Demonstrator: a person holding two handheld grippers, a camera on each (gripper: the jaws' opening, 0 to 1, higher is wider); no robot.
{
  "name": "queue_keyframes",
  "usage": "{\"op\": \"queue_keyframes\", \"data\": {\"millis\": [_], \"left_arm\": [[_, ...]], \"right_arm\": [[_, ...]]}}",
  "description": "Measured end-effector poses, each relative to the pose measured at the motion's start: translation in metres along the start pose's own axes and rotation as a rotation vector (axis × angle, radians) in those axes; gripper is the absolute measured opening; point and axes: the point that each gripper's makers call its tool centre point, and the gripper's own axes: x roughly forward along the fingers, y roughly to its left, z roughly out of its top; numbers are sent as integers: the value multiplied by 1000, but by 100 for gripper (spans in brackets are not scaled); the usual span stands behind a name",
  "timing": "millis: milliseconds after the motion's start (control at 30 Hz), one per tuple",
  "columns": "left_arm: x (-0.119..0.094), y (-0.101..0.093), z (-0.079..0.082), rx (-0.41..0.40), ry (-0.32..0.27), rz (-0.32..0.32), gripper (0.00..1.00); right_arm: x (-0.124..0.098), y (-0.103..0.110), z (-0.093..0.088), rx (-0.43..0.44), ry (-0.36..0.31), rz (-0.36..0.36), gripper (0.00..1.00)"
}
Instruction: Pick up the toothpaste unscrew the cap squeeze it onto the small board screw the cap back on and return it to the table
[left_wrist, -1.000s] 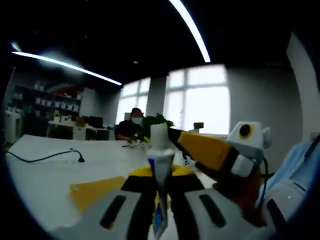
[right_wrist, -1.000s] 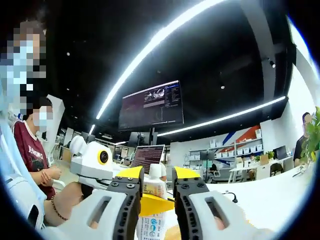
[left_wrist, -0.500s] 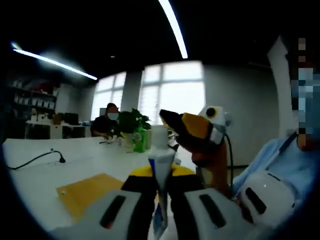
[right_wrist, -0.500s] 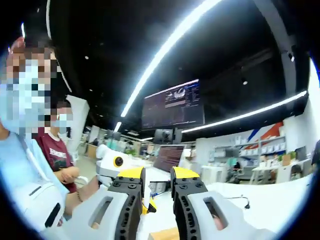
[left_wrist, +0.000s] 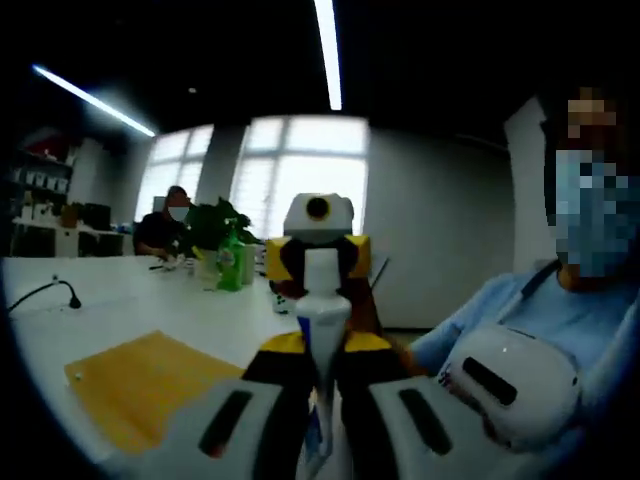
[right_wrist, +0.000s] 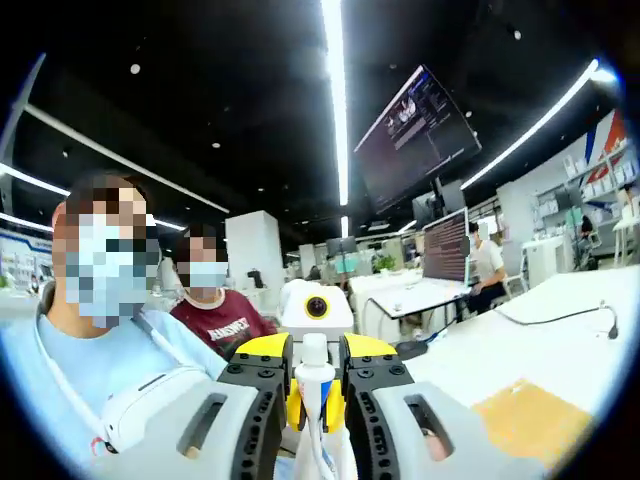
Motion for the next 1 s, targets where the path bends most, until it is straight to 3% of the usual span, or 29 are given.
{"op": "queue_keyframes", "data": {"millis": [167, 300, 433, 567, 700, 1000], "left_arm": [[2, -1, -4, -24, 18, -13, 8], [0, 2, -5, -7, 25, 7, 8], [-2, 7, -6, 29, 43, 48, 8], [-7, 13, 2, -20, 22, 96, 7], [-10, 19, 4, 53, 25, 191, 7], [-16, 31, 8, 78, 24, 298, 7]], "right_arm": [[5, 4, -11, 67, 16, 67, 10], [6, 4, -14, 42, 3, 44, 10], [5, -1, -15, 35, 6, 3, 10], [8, -8, -7, 24, -46, -67, 9], [7, -12, -1, -4, -48, -100, 9], [11, -23, 3, -79, -30, -238, 9]]}}
